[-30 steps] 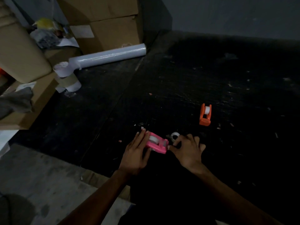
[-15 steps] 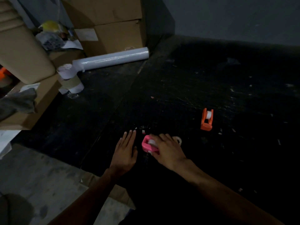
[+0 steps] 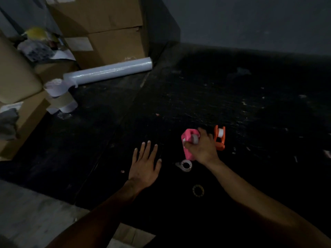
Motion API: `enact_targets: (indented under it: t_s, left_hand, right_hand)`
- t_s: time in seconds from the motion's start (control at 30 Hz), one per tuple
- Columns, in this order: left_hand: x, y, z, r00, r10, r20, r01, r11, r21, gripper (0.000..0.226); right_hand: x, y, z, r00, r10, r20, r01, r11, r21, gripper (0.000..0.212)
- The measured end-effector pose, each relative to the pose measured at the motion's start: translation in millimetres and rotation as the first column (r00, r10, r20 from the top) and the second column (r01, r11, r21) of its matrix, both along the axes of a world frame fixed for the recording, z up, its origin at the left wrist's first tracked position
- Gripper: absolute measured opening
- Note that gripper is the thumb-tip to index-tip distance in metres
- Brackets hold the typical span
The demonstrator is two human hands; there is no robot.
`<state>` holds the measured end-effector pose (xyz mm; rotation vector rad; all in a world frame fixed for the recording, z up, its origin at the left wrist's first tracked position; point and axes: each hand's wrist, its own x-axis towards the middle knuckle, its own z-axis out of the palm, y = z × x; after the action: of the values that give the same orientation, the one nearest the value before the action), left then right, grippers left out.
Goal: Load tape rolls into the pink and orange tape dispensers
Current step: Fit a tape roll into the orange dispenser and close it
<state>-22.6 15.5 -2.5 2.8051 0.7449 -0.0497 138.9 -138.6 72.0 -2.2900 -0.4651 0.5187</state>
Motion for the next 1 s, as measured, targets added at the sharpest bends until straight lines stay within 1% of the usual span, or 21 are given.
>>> enact_targets:
  t_s: [0.1,0.2,0.3,0.43,0.57,0.67,0.73,0.77,0.83,0.9,0.93,1.0]
  left_hand:
    - [16.0,1.1,-1.7,0.998,-0.063,0.004,0.063,0.998,0.010,0.072]
    - [28.1,4.9,-2.1,0.994,-0.108,0.010,0.108,0.994,0.023,0.073]
    - [31.6,7.9,-5.7,0.994,-0.108,0.034,0.107,0.994,0.032,0.069]
    - [31.2,10.8,-9.6,0.992,-0.094,0.079,0.095,0.995,-0.012,0.063]
    - [31.8,10.7,-11.6,0.992,-0.078,0.100,0.079,0.997,0.001,0.061]
    - [31.8,9.8,-11.6,0.991,-0.072,0.109,0.071,0.997,0.011,0.063]
    - [31.5,9.6,-11.7,0.990,-0.073,0.124,0.072,0.997,0.011,0.063]
    - [31.2,9.6,-12.0,0.989,-0.073,0.128,0.072,0.997,0.010,0.063]
    - [30.7,9.7,-12.8,0.987,-0.076,0.141,0.076,0.997,0.006,0.063]
    - [30.5,9.5,-12.7,0.984,-0.080,0.160,0.080,0.997,0.009,0.062]
    - [30.4,9.4,-13.0,0.983,-0.083,0.164,0.082,0.997,0.014,0.062]
    - [30.2,9.4,-13.6,0.983,-0.084,0.162,0.081,0.996,0.029,0.062]
  right_hand:
    - [21.0,6.4,-5.5,0.995,-0.089,-0.037,0.089,0.996,0.001,0.087]
    - [31.5,18.7,-10.4,0.993,-0.117,-0.020,0.116,0.993,-0.019,0.083]
    - [38.2,31.4,-15.8,0.990,-0.139,-0.023,0.138,0.990,-0.040,0.079]
    - [44.8,43.4,-24.5,0.980,-0.193,-0.046,0.189,0.979,-0.081,0.079]
    - [42.5,49.7,-32.1,0.974,-0.228,-0.004,0.227,0.972,-0.051,0.075]
    - [40.5,48.8,-34.4,0.967,-0.253,-0.030,0.252,0.967,-0.031,0.082]
    - [37.4,45.4,-31.6,0.961,-0.275,-0.025,0.275,0.961,0.011,0.081]
    - [34.5,42.3,-29.3,0.960,-0.282,0.007,0.281,0.958,0.064,0.074]
    - [28.1,32.7,-22.3,0.952,-0.277,0.130,0.251,0.950,0.187,0.059]
    - [25.6,20.2,-15.8,0.934,-0.267,0.238,0.209,0.947,0.244,0.054]
    - [27.8,14.2,-13.1,0.913,-0.279,0.297,0.216,0.949,0.229,0.055]
    - [38.5,3.5,-10.7,0.861,-0.309,0.403,0.293,0.951,0.105,0.061]
